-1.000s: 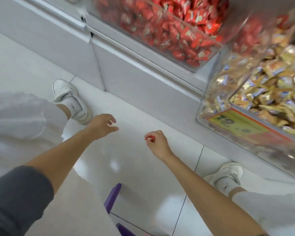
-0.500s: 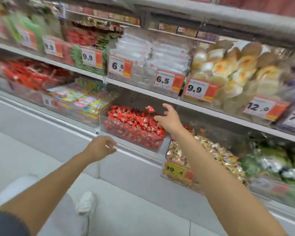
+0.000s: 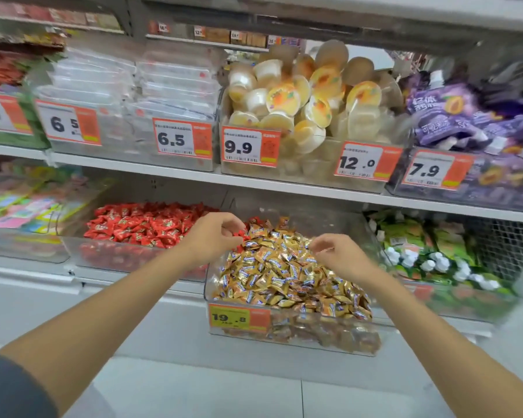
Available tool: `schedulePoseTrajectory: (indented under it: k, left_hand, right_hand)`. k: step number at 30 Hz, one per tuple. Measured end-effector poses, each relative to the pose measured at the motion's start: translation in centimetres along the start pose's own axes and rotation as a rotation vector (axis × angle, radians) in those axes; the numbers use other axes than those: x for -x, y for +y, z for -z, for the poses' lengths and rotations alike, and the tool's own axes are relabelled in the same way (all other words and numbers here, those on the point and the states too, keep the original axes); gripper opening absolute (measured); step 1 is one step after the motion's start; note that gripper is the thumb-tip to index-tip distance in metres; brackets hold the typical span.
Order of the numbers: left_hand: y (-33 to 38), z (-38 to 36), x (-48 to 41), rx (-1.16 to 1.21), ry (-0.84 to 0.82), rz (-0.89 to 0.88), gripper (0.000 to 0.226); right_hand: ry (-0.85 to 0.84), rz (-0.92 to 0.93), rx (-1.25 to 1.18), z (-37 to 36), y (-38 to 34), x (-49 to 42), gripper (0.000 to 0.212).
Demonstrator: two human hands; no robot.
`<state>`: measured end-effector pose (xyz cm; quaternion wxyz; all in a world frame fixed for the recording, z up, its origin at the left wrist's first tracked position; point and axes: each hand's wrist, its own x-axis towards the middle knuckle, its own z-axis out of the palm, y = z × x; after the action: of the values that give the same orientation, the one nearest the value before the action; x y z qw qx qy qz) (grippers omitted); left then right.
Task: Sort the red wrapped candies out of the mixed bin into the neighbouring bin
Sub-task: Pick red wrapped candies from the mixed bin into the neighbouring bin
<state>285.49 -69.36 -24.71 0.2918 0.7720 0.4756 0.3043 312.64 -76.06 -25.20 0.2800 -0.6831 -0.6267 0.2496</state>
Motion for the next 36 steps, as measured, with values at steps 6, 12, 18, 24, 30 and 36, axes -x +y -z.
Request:
schedulePoseTrajectory:
  k: [6,12,18,24,30,36]
  left_hand:
    - [-4.4,-0.9,-2.6,0.082,0.176,0.137,0.030]
    - [-6.4,-2.0,-3.6,0.293,0.185,0.097,0.037]
    - [-7.9,-2.5,-3.9,0.330,0.199,0.093,0.035]
    - [-8.1,-2.4,-3.6,0.348,0.179,0.074,0.033]
    - [-7.6,-2.4,-3.1,0.387,0.177,0.071,0.028]
    - [-7.1,-2.1,-2.9,0.377,0.162,0.070,0.028]
  right_hand:
    - [-0.120,0.158,0.171,-3.6,-2.9,-6.0,0.032]
    - [-0.254,0.329,0.428,-11.6,-3.3,-12.1,0.050]
    - [-0.508,0.204,0.541,-7.4,-2.1,-13.6,0.020]
    - [-0.322,0.141,0.323,-6.7,-4.0,-14.3,0.021]
    - [-0.234,0.275,0.591,-14.3,-4.8,-15.5,0.067]
    - [-0.300,0.269,0.367,-10.9,-3.0,-15.6,0.014]
